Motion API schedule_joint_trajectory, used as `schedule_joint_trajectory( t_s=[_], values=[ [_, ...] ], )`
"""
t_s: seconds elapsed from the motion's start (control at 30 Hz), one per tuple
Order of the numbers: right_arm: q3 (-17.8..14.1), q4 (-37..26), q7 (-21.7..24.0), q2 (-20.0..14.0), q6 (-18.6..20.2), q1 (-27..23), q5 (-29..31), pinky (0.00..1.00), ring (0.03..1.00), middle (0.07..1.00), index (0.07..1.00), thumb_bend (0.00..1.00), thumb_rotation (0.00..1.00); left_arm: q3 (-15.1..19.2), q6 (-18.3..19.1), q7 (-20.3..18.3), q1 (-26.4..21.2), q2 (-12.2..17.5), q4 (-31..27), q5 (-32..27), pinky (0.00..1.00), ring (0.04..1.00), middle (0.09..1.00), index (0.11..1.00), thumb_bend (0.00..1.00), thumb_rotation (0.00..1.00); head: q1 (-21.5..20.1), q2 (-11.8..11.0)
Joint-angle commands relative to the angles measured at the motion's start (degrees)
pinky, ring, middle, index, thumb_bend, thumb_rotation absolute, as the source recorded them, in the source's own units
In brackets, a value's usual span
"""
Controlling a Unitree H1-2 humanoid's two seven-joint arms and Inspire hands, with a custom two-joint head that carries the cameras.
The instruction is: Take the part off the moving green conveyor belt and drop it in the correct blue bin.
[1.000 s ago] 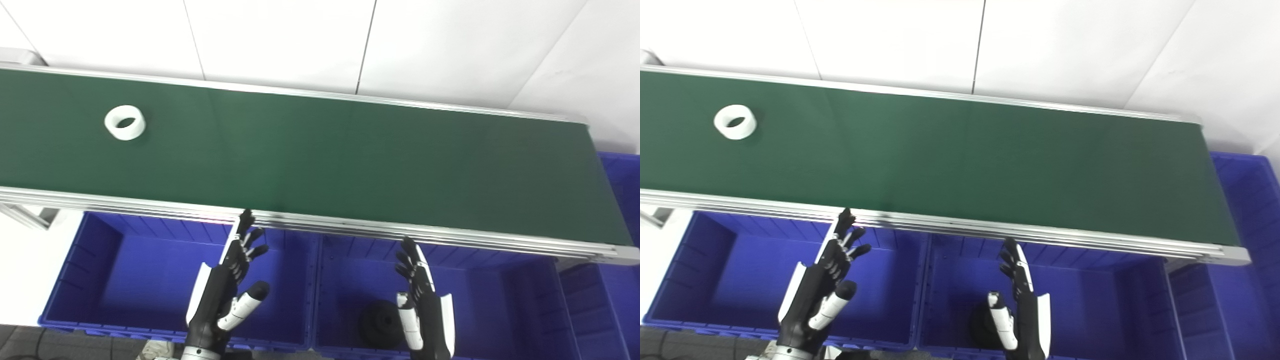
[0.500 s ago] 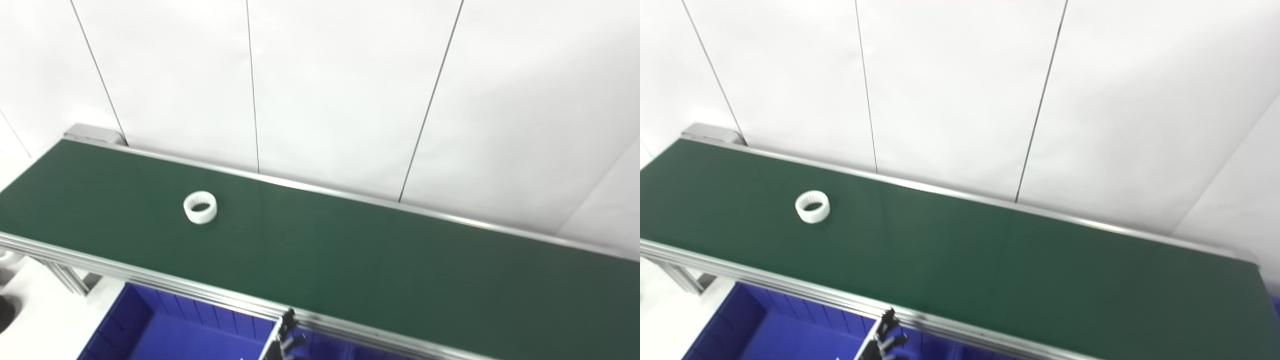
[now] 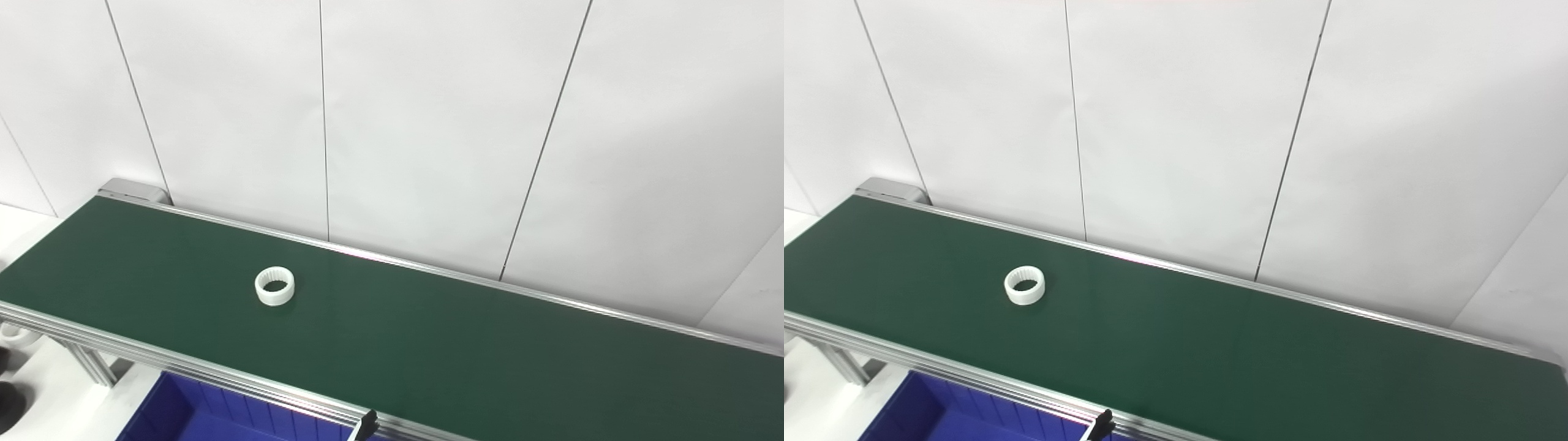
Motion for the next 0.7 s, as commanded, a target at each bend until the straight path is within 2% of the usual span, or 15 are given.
schedule_joint_trajectory(
  t_s=[0.0, 0.1, 0.17, 0.2, 0.37, 0.43, 0.5, 0.67],
  values=[
    [0.1, -1.2, -0.2, 0.6, -1.8, 0.1, -1.1, 0.89, 0.95, 0.992, 1.0, 0.72, 1.0, 0.4, -1.0, 0.1, -0.9, 0.5, -6.1, 1.8, 0.68, 0.813, 0.878, 0.855, 0.94, 0.44, -0.6, 1.3],
    [0.1, -1.6, -0.4, 1.1, -1.8, 0.3, -1.6, 0.88, 0.938, 0.983, 1.0, 0.74, 1.0, 2.2, -3.7, 1.0, -4.4, 1.5, -10.5, 7.6, 0.55, 0.731, 0.795, 0.744, 0.98, 0.34, -1.0, 2.4],
    [0.1, -1.8, -0.4, 1.3, -1.8, 0.3, -2.0, 0.88, 0.934, 0.981, 1.0, 0.72, 1.0, 3.4, -3.6, 0.7, -7.2, 2.3, -12.2, 9.8, 0.55, 0.739, 0.801, 0.737, 0.99, 0.33, -1.2, 3.0],
    [0.2, -2.1, -0.2, 1.5, -1.8, 0.4, -1.8, 0.88, 0.933, 0.98, 1.0, 0.72, 1.0, 4.5, -2.9, 0.4, -10.2, 3.1, -12.9, 11.5, 0.55, 0.742, 0.803, 0.736, 0.99, 0.33, -1.3, 3.6],
    [0.1, -3.0, 0.2, 2.7, -1.8, 0.6, -2.1, 0.88, 0.922, 0.982, 1.0, 0.68, 1.0, 7.9, 1.4, -2.5, -23.3, 7.3, -12.1, 17.9, 0.65, 0.794, 0.802, 0.767, 1.0, 0.35, -2.3, 4.9],
    [0.3, -3.1, 0.0, 3.0, -1.8, 0.5, -2.6, 0.87, 0.92, 0.981, 1.0, 0.69, 1.0, 7.8, 1.3, -2.7, -27.3, 8.6, -9.5, 21.0, 0.68, 0.804, 0.807, 0.778, 1.0, 0.34, -2.6, 5.1],
    [0.5, -3.3, -0.1, 3.3, -1.8, 0.4, -3.0, 0.86, 0.913, 0.973, 0.997, 0.69, 1.0, 7.0, 0.8, -2.3, -30.7, 9.7, -6.7, 24.9, 0.77, 0.844, 0.837, 0.812, 0.99, 0.34, -2.7, 5.3],
    [0.8, -3.7, 1.0, 3.5, -1.8, 0.6, -3.2, 0.87, 0.919, 0.978, 0.996, 0.68, 1.0, 5.4, 1.1, -1.9, -38.1, 12.0, 0.0, 33.0, 0.85, 0.877, 0.868, 0.834, 0.96, 0.33, -3.1, 5.9]
  ],
)
